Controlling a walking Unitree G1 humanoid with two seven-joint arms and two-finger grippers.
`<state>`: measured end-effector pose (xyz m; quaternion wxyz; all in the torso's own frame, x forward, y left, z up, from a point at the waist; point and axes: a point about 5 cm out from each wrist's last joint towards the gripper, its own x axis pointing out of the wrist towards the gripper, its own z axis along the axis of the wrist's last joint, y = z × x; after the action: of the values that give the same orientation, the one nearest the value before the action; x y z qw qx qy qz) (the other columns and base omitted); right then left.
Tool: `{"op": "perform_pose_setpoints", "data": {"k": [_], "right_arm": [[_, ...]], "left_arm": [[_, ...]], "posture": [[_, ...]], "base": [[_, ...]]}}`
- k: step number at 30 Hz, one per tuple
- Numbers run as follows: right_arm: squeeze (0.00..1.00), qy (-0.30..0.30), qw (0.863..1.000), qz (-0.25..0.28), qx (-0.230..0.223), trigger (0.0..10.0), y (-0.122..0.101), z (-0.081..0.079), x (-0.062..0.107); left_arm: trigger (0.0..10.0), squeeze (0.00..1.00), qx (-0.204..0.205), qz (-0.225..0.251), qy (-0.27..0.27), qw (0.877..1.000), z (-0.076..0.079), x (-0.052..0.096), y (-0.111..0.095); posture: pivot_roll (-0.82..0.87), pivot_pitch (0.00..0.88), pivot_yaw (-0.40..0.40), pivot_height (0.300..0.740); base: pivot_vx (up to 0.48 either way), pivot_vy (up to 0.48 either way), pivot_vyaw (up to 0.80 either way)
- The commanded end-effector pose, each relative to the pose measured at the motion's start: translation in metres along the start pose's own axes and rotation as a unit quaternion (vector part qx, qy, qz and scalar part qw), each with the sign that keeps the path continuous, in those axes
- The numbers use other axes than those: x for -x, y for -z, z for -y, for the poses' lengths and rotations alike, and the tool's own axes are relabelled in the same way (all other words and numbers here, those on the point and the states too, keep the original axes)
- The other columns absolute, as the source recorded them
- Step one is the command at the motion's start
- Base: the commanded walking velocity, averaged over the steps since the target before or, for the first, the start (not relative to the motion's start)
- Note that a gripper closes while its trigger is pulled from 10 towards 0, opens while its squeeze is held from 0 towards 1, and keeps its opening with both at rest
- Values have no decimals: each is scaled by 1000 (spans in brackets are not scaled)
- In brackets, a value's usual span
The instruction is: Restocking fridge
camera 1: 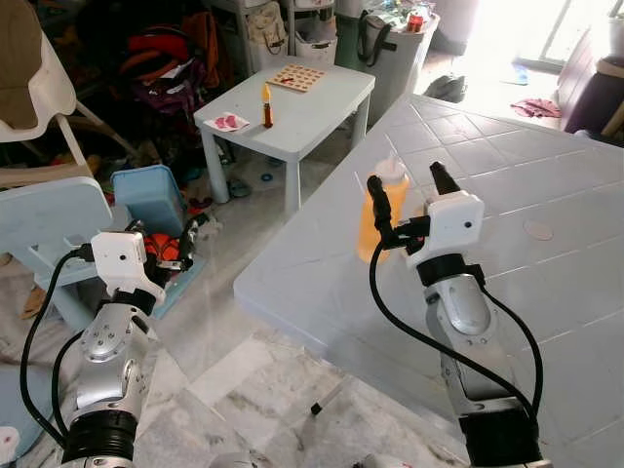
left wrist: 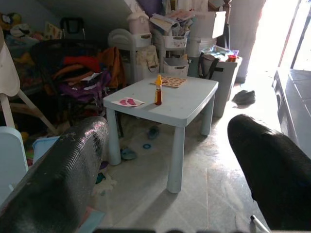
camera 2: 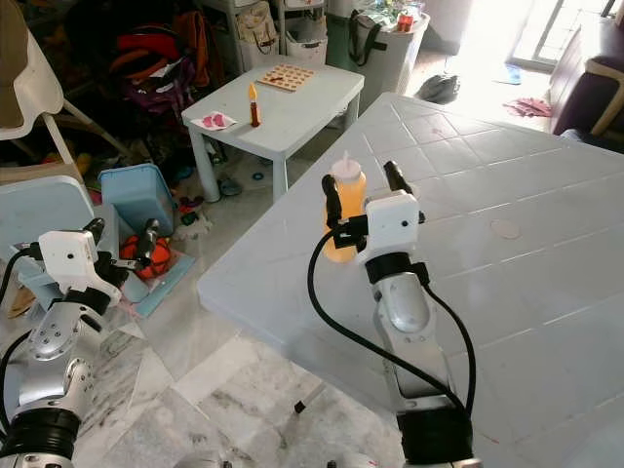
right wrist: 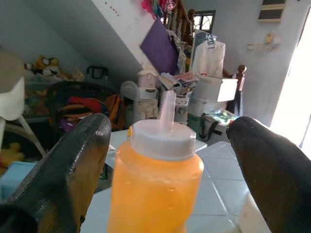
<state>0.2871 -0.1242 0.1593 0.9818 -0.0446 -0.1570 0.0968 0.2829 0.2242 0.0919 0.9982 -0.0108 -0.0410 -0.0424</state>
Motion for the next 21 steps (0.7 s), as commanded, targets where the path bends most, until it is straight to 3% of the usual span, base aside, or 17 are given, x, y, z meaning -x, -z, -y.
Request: {"op": "perform_pose_setpoints", "data": {"k": [1, 21], "right_arm": [[0, -10, 1000, -7, -8, 10000, 1, -5, -3], [0, -31, 997, -60, -41, 10000, 13, -6, -21]], "left_arm": [[10000, 0, -11, -2, 7, 1000, -1, -1, -2], [10000, 0, -16, -11, 15, 1000, 1, -1, 1]], "posture": [[28, 0, 32, 740], [31, 0, 35, 740]], "base": [[0, 0, 0], [0, 0, 0]]}}
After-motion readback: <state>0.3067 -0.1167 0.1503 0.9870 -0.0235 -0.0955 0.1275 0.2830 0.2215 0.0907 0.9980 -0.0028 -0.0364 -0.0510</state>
